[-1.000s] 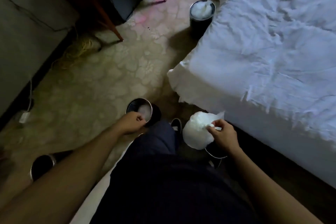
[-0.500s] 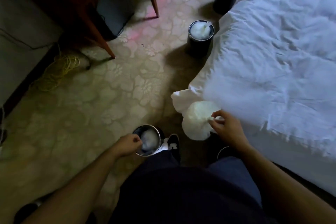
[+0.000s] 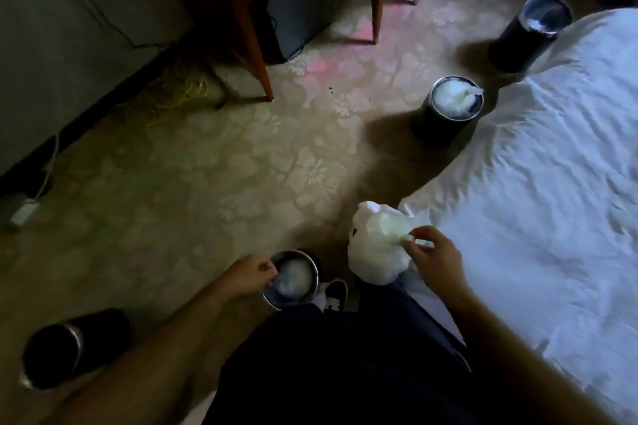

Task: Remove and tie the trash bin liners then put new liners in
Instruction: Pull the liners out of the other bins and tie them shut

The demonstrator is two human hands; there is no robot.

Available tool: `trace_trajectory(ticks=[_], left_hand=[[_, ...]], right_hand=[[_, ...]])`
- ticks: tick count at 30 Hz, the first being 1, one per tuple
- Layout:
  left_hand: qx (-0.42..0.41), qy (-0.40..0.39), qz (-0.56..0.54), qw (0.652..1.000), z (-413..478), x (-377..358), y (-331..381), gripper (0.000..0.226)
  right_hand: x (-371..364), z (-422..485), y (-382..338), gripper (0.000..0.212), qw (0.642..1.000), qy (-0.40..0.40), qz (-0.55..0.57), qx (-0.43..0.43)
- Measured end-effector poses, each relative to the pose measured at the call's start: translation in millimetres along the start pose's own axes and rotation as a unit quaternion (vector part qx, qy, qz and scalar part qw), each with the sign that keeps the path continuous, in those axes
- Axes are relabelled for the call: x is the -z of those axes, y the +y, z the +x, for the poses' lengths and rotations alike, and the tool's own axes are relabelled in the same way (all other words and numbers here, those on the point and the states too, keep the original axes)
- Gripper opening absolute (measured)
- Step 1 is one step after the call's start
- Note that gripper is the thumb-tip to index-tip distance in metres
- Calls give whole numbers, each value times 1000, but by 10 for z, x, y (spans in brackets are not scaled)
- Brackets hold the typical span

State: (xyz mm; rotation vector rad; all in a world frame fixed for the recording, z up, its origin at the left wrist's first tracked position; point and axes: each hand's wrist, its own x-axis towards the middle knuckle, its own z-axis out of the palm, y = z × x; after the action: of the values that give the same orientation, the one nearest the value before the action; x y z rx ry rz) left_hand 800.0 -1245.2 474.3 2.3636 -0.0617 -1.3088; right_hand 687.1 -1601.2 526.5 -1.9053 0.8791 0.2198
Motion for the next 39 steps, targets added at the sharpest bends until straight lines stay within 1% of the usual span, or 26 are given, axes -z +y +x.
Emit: trace_trajectory(ticks=[2, 4, 5, 6, 9, 13, 17, 21, 23, 26, 27, 29, 31, 34, 37, 39], left_hand=[[22, 10, -30, 999, 33, 36, -124, 19], [48, 17, -72, 996, -26, 40, -134, 23], [66, 32, -108, 991, -56, 49, -125, 24], [88, 60, -150, 983, -68, 50, -121, 22], [163, 132, -287, 935, -79, 141, -170, 19], [200, 148, -379, 891, -170, 293, -325, 20], [234, 156, -454, 845, -293, 379, -468, 13], [267, 181, -505, 801, -153, 372, -773, 19], [278, 187, -523, 784, -22, 433, -973, 22], [276, 170, -561, 762, 94, 838, -1341, 23], [276, 163, -565, 761, 111, 1038, -1481, 22], [263, 161, -558, 770, 130, 1513, -1768, 20], [245, 191, -549, 776, 145, 2061, -2084, 20], [240, 247, -537, 770, 87, 2871, -2523, 22], [224, 297, -541, 754, -4, 3553, -2960, 16], [224, 327, -554, 732, -59, 3864, -3269, 15]], right_hand=[[-35, 369, -191, 8, 997, -64, -25, 18], [-71, 718, -350, 10, 991, -111, -60, 44], [-110, 910, -447, 10, 985, -138, -86, 60], [-157, 1078, -563, 11, 978, -164, -109, 75], [-362, 1490, -990, 12, 958, -222, -147, 110], [-896, 1761, -1690, 12, 937, -274, -161, 146], [-1662, 1867, -2417, 12, 882, -356, -207, 230], [-2479, 1960, -3057, 12, 831, -391, -267, 291], [-2876, 2031, -3326, 14, 813, -396, -294, 309], [-3456, 2174, -3726, 14, 799, -388, -324, 326], [-3634, 2217, -3853, 14, 796, -386, -333, 326], [-3966, 2287, -4109, 13, 794, -378, -345, 328], [-4309, 2360, -4367, 11, 790, -368, -357, 335], [-4808, 2395, -4757, 10, 791, -365, -366, 329], [-5329, 2347, -5120, 12, 788, -365, -371, 327], [-5699, 2288, -5315, 12, 784, -364, -378, 331]])
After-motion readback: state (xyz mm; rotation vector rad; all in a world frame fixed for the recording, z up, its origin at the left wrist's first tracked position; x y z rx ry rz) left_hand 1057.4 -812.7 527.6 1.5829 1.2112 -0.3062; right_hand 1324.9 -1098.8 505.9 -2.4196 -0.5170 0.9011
